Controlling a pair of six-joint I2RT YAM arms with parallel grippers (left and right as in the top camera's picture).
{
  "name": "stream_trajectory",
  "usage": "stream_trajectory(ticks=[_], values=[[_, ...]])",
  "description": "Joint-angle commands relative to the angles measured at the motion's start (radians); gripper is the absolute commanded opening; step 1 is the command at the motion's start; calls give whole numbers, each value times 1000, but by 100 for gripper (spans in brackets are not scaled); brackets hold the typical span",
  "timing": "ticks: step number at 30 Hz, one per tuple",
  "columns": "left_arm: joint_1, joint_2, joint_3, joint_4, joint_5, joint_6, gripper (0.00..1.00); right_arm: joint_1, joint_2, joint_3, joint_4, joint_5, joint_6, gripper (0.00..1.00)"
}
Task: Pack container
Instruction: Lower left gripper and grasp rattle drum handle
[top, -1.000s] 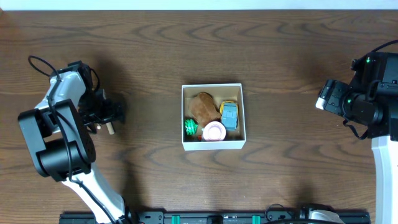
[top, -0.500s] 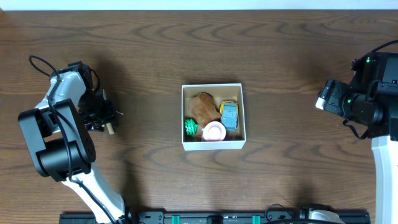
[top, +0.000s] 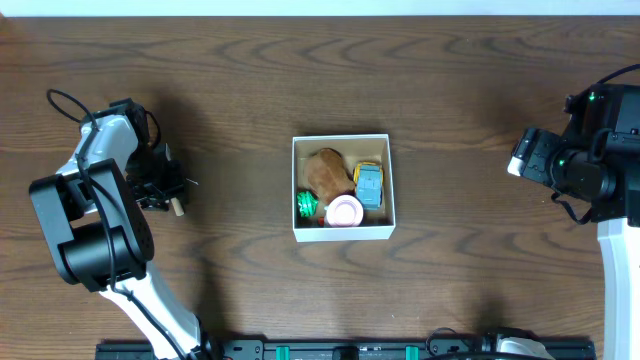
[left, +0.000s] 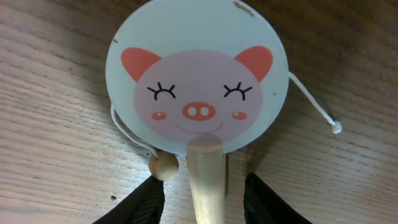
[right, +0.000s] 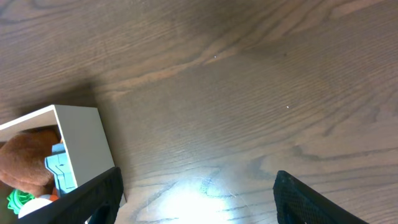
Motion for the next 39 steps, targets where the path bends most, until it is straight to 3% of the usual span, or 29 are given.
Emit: stream_trajectory(ticks=[1, 13, 18, 28, 33, 39], values=[[5, 7, -9, 1, 4, 2, 42, -6, 1, 4, -2, -4, -11, 79], [5, 13, -70, 53, 5, -2, 42, -6, 1, 4, -5, -3, -11, 79], [4, 13, -70, 53, 22, -18, 33, -6, 1, 4, -5, -3, -12, 79], [4, 13, -70, 34, 22, -32, 31, -6, 1, 4, -5, -3, -12, 79], [4, 13, -70, 30, 22, -33, 19, -6, 1, 4, -5, -4, -12, 79], [4, 13, -70, 30, 22, -36, 19, -6, 1, 4, -5, -4, -12, 79]])
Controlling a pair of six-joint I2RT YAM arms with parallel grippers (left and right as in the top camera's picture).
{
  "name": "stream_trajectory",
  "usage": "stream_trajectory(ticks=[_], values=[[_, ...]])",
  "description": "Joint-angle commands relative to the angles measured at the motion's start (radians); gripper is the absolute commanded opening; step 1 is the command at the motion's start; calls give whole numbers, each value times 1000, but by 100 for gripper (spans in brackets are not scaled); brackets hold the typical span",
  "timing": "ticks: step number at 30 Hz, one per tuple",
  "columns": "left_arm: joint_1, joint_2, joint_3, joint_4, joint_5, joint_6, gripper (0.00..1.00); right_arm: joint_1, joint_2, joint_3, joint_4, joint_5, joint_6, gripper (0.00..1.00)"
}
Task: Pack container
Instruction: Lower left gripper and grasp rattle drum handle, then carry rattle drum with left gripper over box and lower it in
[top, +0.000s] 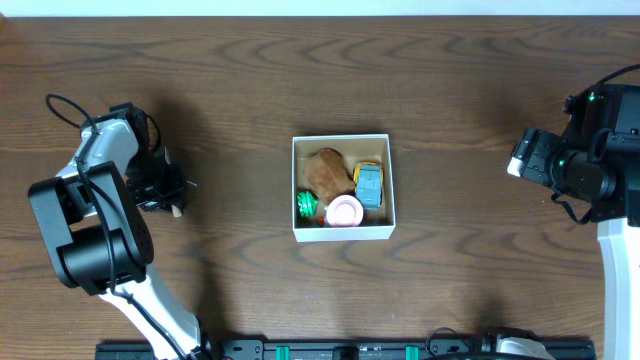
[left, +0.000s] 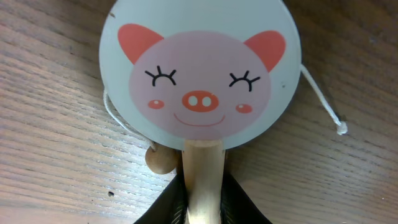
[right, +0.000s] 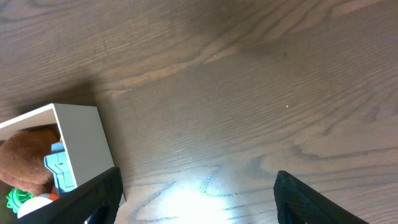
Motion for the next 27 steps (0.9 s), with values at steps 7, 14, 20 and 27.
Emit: stream_trajectory(ticks=[7, 14, 20, 27], values=[[1, 20, -18, -4, 23, -13, 6, -6, 1, 4, -1, -4, -9, 79], [-59, -99, 65, -82, 23, -21, 6, -6, 1, 4, -1, -3, -9, 79], [-231, -346, 103, -111, 60, -20, 6, -6, 1, 4, 11, 8, -17, 79], [-564, -591, 103, -61, 59, 18, 6, -6, 1, 4, 16, 8, -17, 80]])
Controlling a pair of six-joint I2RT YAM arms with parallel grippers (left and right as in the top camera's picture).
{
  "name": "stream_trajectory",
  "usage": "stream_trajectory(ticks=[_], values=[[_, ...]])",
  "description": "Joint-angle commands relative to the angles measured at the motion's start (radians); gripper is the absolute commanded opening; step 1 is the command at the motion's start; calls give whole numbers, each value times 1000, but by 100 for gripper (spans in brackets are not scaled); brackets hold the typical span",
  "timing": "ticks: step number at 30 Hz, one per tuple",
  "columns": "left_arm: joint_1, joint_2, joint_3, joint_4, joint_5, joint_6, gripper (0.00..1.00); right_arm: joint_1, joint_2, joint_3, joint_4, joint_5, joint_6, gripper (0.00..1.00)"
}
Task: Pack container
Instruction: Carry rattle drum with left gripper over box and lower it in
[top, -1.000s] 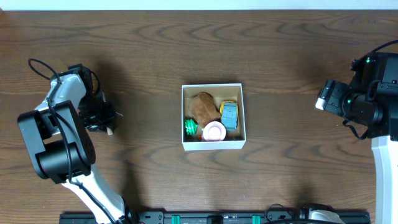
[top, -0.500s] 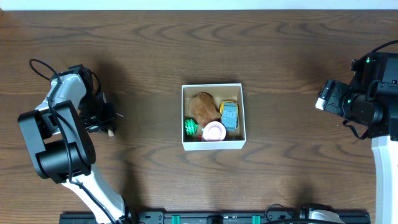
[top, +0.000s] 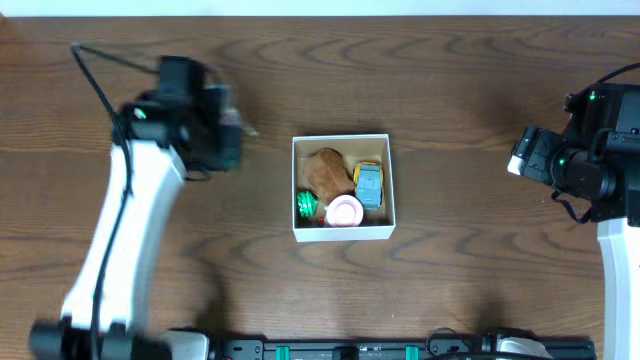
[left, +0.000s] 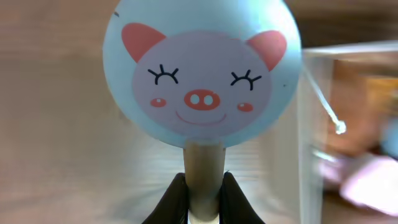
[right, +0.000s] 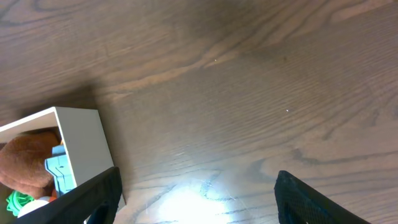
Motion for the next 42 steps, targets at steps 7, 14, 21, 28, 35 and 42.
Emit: stream_trajectory(ticks=[7, 14, 21, 28, 35, 42], values=[[-336, -15, -6, 43, -33, -145, 6, -6, 1, 4, -1, 7, -14, 80], [-419, 145, -29, 73, -37, -223, 6, -6, 1, 4, -5, 6, -25, 80], [-417, 227, -29, 73, -40, -242, 6, -6, 1, 4, -11, 7, -25, 80], [-417, 228, -29, 28, -40, -330, 41, -6, 1, 4, -11, 6, -25, 81], [-416, 228, -29, 29, -40, -330, 63, -6, 1, 4, -12, 6, -25, 80], [-415, 171, -16, 35, -183, -305, 72, -2, 1, 4, -1, -9, -49, 82]])
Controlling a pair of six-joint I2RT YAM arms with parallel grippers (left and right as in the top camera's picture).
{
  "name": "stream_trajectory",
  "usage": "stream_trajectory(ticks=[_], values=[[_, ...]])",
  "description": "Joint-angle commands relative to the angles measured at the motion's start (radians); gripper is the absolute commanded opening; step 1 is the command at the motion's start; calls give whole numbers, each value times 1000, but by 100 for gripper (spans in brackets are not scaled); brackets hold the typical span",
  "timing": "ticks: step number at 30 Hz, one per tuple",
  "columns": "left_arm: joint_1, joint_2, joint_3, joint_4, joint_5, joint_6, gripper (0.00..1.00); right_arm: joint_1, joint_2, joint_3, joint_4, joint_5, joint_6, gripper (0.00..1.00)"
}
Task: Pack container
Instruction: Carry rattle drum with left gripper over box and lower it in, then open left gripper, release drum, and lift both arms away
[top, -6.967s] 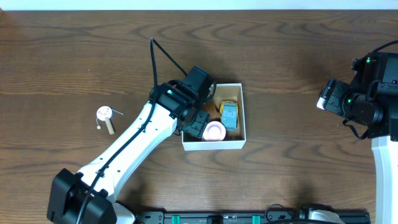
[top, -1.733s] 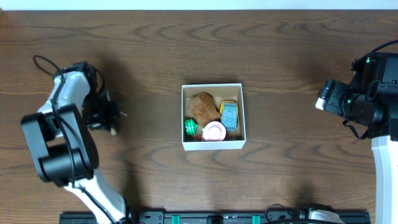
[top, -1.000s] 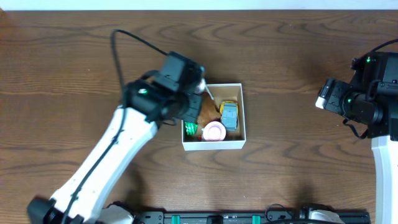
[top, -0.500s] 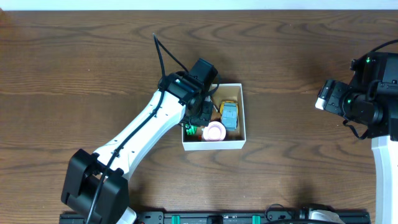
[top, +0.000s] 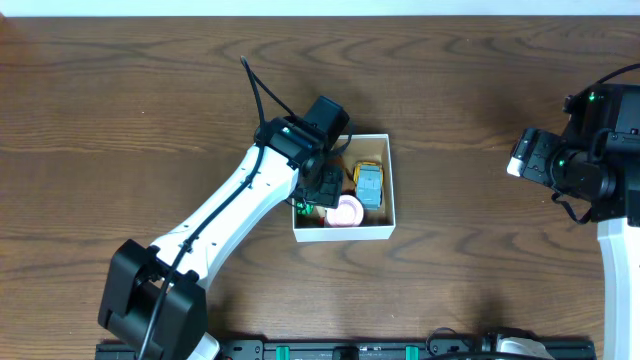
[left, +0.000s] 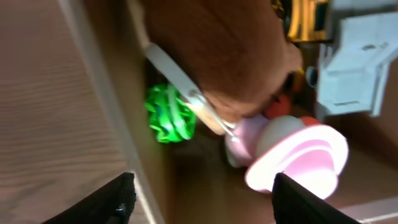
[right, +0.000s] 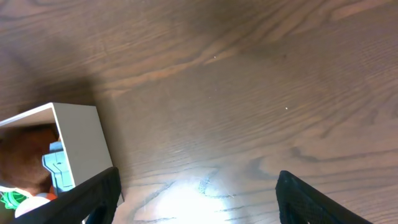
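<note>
The white box stands mid-table. It holds a brown plush, a green toy, a pink toy and a blue toy. The pig paddle shows edge-on as a pale thin disc, leaning on the plush inside the box. My left gripper hangs open just over the box's left half, nothing between its fingers. My right gripper is open above bare table, right of the box.
The box's left wall runs just beside my left finger. The left arm stretches across the table's front left toward the box. The right arm stays at the table's right edge.
My left gripper was shut on the paddle's handle, held up left of the box. Now it is over the box and open, and the paddle rests inside against the plush. Right arm unchanged.
At the far left of the table my left gripper stood open around the paddle's handle, then shut on it. Then it held the paddle raised near the box's left side. Now the paddle lies in the box and the gripper is open.
</note>
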Motion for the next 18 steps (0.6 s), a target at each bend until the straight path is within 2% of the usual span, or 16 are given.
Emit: stream_trajectory(ticks=[1, 4, 7, 14, 15, 18], values=[[4, -79, 16, 7, -142, 26, 73, 7, 1, 4, 21, -21, -56, 83], [14, -158, 16, 50, -229, 89, 77, 54, 2, 4, 69, -18, -71, 91], [64, -233, 16, 98, -250, 154, 82, 124, 14, 4, 138, 16, -82, 99], [300, -297, 16, 176, -197, 304, 87, 242, 132, 4, 301, 90, -78, 99], [335, -292, 16, 183, -186, 327, 96, 245, 155, 4, 320, 89, -78, 99], [413, -280, 16, 182, -187, 332, 98, 249, 222, 4, 361, 95, -78, 99]])
